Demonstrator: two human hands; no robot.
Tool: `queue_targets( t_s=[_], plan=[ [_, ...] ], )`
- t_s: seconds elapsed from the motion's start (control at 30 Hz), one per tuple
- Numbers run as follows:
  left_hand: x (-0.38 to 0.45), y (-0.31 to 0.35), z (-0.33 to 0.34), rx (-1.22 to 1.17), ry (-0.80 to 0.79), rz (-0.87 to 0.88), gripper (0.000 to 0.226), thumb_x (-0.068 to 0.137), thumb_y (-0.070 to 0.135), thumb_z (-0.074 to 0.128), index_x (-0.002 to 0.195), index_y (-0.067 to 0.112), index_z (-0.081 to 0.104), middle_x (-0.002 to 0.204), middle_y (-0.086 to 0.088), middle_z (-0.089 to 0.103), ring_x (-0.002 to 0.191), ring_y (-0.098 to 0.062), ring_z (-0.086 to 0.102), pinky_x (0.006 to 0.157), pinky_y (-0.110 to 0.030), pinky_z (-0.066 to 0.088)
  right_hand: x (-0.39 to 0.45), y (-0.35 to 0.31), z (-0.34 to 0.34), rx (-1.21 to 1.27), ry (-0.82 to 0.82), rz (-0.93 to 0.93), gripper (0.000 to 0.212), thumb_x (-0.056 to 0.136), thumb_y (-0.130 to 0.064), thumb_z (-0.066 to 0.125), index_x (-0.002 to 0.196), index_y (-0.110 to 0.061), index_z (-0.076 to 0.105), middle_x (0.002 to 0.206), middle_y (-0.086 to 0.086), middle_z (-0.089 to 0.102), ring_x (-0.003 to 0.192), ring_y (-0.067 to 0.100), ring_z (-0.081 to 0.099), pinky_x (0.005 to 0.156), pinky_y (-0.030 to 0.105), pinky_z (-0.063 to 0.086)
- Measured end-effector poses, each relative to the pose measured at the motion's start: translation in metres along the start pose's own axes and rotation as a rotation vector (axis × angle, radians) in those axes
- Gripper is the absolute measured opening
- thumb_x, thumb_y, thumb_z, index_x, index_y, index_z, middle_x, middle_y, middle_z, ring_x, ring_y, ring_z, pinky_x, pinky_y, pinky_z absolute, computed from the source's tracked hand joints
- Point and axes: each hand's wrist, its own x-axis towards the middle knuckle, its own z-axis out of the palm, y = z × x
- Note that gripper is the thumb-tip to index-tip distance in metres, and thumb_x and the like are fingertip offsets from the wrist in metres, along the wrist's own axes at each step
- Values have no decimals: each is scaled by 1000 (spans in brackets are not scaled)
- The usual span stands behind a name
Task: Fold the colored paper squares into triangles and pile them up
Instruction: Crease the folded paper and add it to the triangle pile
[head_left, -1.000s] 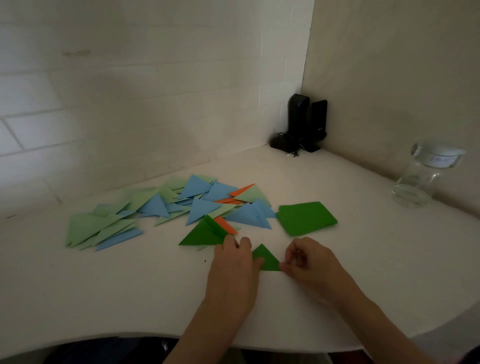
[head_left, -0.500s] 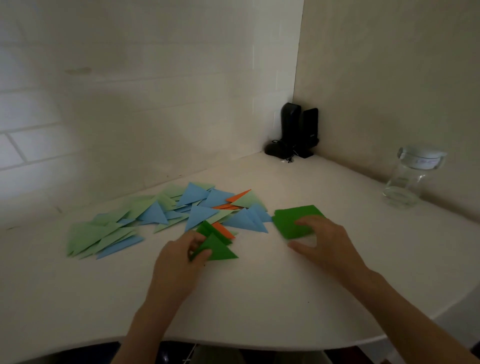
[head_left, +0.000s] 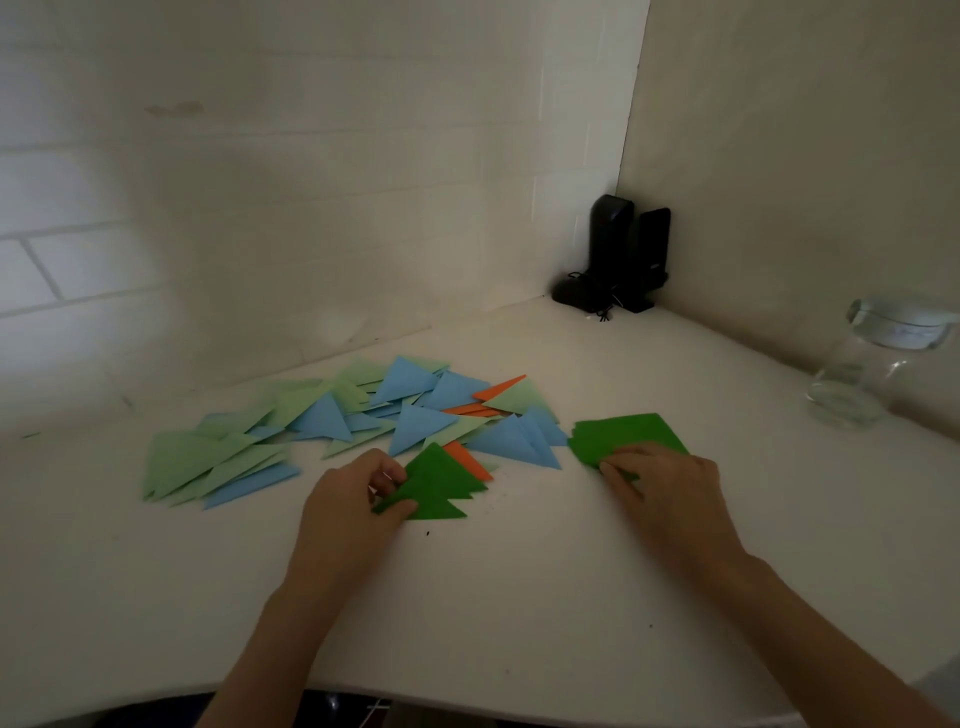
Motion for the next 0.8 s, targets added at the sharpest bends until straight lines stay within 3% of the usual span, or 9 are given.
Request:
queue_targets(
  t_s=[0.07, 0.23, 0.33, 0.43, 0.5, 0.6, 0.7, 0.8],
  plan=[
    [2, -1, 0, -28, 9, -5, 26, 70, 16, 80, 84, 27, 61, 79, 12, 57, 72, 0, 50, 57, -12, 31, -1, -2, 0, 29, 4, 39, 9, 83, -25, 67, 79, -27, 75, 89, -9, 72, 78, 13, 67, 74, 39, 48],
    [5, 3, 2, -17, 33, 6, 32, 66, 11, 82, 86, 26, 61, 81, 11, 53, 75, -1, 46, 58, -15, 30, -2, -2, 0, 66, 7, 128, 6, 79, -29, 71, 82, -29, 76, 93, -11, 72, 82, 12, 66, 76, 41, 50],
    [-3, 16, 7, -37, 77, 135, 38, 68, 5, 79, 85, 30, 57, 81, 15, 51, 77, 0, 46, 63, -15, 32, -3, 0, -8, 85, 79, 86, 8, 77, -28, 74, 84, -29, 75, 95, -10, 71, 85, 15, 64, 77, 41, 48],
    [-18, 41, 15, -117, 86, 294, 36, 71, 12, 78, 85, 36, 55, 86, 16, 51, 83, 0, 49, 69, -11, 37, -8, -9, -26, 98, 219, -15, 11, 72, -22, 79, 82, -24, 75, 91, -6, 68, 83, 19, 59, 70, 37, 42],
    [-28, 55, 23, -172, 54, 391, 28, 73, 17, 78, 91, 28, 61, 92, 14, 51, 87, 1, 50, 73, -8, 39, -15, -21, -38, 151, 244, -97, 5, 76, -27, 77, 81, -25, 75, 87, -8, 66, 82, 16, 58, 70, 37, 43],
    [-39, 68, 37, -164, -18, 480, 30, 74, 22, 76, 101, 25, 61, 100, 13, 49, 94, 0, 48, 79, -11, 40, -29, -36, -42, 205, 196, -140, 15, 79, -40, 63, 81, -31, 75, 84, -14, 64, 82, 8, 55, 74, 28, 38],
    [-46, 71, 48, -161, -108, 516, 30, 76, 19, 71, 104, 26, 62, 104, 12, 50, 98, 0, 47, 84, -12, 39, -43, -43, -38, 183, 133, -152, 12, 74, -39, 65, 80, -34, 74, 81, -17, 63, 77, 7, 56, 68, 27, 38],
    [-49, 67, 55, -98, -180, 533, 26, 77, 25, 67, 103, 25, 63, 105, 11, 52, 99, -1, 44, 87, -7, 31, -53, -41, -31, 166, 53, -133, 21, 76, -46, 55, 83, -37, 73, 82, -18, 65, 78, 7, 57, 66, 26, 35]
  ],
)
